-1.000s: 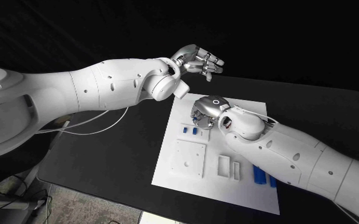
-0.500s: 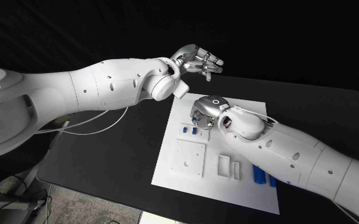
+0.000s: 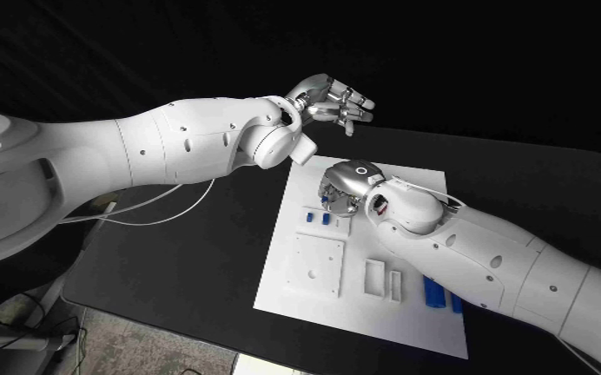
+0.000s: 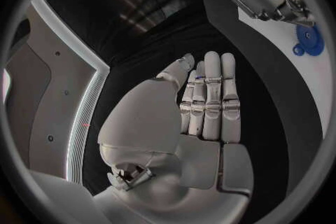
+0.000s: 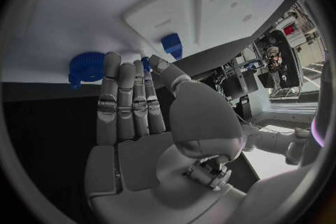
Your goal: Assemble the parts on the task board
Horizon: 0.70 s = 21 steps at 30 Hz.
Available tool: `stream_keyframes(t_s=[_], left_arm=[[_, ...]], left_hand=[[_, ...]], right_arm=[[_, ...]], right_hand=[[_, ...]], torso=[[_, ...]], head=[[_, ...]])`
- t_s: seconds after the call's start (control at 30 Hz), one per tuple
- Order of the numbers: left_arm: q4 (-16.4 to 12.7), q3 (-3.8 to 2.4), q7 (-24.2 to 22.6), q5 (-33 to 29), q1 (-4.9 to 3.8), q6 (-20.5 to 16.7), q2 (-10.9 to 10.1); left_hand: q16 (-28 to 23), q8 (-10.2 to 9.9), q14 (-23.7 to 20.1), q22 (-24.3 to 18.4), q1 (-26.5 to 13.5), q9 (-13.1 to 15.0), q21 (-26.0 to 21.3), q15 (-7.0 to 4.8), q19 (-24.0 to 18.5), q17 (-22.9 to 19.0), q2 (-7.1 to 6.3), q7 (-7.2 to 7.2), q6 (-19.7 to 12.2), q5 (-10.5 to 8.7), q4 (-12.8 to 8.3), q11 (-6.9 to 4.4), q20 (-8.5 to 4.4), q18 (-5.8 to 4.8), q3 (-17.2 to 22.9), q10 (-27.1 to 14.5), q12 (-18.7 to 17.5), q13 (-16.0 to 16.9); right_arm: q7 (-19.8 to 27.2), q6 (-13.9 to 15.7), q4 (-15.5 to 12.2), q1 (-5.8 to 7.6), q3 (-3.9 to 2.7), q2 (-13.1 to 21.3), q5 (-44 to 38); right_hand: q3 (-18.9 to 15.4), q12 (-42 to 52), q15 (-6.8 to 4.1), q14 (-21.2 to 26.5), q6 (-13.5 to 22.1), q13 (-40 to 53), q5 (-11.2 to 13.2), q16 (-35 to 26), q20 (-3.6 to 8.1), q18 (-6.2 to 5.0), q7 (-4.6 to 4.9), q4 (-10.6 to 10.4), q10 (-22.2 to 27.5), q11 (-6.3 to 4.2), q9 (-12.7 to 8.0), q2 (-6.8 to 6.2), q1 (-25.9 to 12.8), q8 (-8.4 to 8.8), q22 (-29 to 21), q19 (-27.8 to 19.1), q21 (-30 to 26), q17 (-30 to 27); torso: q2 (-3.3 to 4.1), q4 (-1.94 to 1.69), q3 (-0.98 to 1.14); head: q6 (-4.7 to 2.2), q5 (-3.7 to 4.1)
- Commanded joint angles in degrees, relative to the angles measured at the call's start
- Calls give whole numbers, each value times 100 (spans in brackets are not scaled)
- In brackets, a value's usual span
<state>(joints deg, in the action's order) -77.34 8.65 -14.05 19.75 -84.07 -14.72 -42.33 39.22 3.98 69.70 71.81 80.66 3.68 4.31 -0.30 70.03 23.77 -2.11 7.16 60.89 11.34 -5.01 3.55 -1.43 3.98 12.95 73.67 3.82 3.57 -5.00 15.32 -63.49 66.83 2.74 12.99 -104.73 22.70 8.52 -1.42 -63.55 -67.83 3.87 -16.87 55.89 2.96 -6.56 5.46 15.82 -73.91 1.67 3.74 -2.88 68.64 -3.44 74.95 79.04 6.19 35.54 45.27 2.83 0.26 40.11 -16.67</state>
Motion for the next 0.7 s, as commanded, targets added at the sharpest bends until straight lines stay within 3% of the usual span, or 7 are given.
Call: stream_keyframes(t_s=[0.03,0.47,0.7], left_arm=[[-7,-4,-28,-30,-6,61,13],[-2,-4,-21,-31,-6,80,21],[0,-4,-22,-32,-6,91,25]], left_hand=[[23,-4,5,-8,-47,-3,-23,-7,34,-3,-3,16,-41,17,40,-5,-6,80,-6,-35,-26,-3],[20,-3,5,-35,-60,-2,-28,-5,34,-5,-2,16,-44,20,72,-4,-3,78,1,-41,-26,-3],[20,-3,5,-35,-60,-2,-28,-5,34,-5,-2,16,-44,20,72,-4,-3,78,1,-41,-26,-3]], right_arm=[[36,45,-2,-3,0,-3,5],[18,90,35,-3,0,-17,90],[32,75,65,-3,0,-23,128]], right_hand=[[24,-49,33,13,42,-6,14,31,-56,-42,20,15,20,60,-7,2,44,-12,39,-7,-43,-7],[281,-383,128,60,292,-35,40,57,-141,-130,104,-27,326,220,-16,-35,-109,-7,71,-29,-77,-30],[376,-415,157,75,316,-36,48,75,-181,-171,112,-49,418,256,-13,-89,-171,-13,61,-25,-101,-44]], torso=[[-2,0,3],[-2,2,4],[0,9,4]], head=[[0,-2],[-4,7],[-1,12]])
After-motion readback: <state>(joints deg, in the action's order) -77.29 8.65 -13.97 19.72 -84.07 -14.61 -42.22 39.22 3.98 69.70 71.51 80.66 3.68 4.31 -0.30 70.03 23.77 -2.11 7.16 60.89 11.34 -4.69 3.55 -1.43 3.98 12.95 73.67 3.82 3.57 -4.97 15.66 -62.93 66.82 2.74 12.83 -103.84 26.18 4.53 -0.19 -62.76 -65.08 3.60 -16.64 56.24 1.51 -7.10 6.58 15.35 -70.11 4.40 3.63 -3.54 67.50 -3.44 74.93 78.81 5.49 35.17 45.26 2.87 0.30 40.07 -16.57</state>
